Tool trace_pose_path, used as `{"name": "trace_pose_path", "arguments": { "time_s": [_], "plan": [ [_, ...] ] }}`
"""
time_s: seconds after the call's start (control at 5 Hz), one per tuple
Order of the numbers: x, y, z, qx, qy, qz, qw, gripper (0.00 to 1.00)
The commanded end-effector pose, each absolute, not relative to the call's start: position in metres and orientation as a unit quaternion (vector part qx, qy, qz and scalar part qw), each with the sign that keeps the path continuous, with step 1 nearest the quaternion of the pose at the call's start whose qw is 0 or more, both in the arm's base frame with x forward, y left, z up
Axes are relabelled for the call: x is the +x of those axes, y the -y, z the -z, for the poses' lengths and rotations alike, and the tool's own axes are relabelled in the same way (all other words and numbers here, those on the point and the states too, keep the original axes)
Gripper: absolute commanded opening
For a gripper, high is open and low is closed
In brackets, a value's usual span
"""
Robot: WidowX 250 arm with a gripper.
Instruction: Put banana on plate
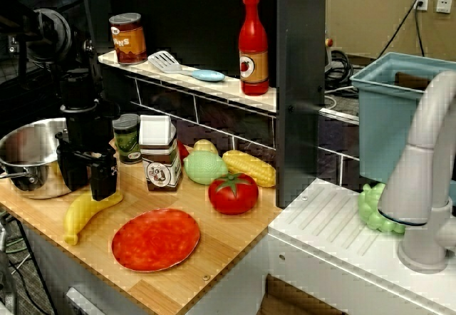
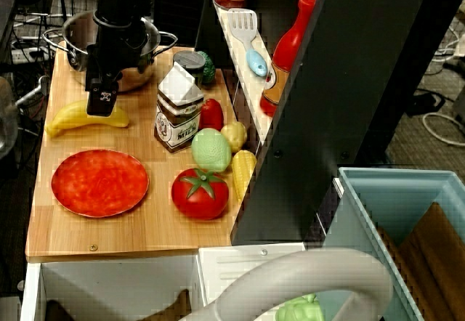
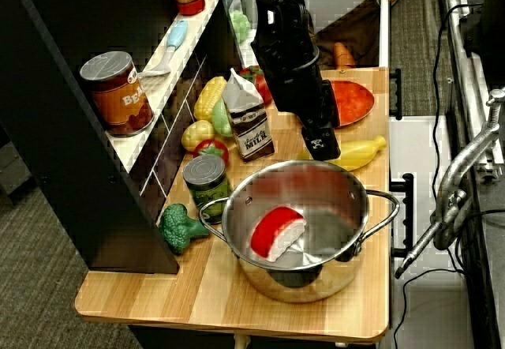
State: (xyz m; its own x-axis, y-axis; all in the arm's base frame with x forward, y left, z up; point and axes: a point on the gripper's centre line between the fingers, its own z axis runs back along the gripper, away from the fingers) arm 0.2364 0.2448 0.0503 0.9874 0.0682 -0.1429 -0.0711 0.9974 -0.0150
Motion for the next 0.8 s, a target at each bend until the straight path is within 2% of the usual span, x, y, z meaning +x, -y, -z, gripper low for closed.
{"name": "trace_pose_path", "arguments": {
  "time_s": [0.0, 0.6],
  "plan": [
    [0.236, -0.245, -0.05, -0.01, -0.071, -0.035, 0.997, 1.0],
    [0.222, -0.247, -0.025, -0.013, -0.09, -0.018, 0.996, 1.0]
  ]
}}
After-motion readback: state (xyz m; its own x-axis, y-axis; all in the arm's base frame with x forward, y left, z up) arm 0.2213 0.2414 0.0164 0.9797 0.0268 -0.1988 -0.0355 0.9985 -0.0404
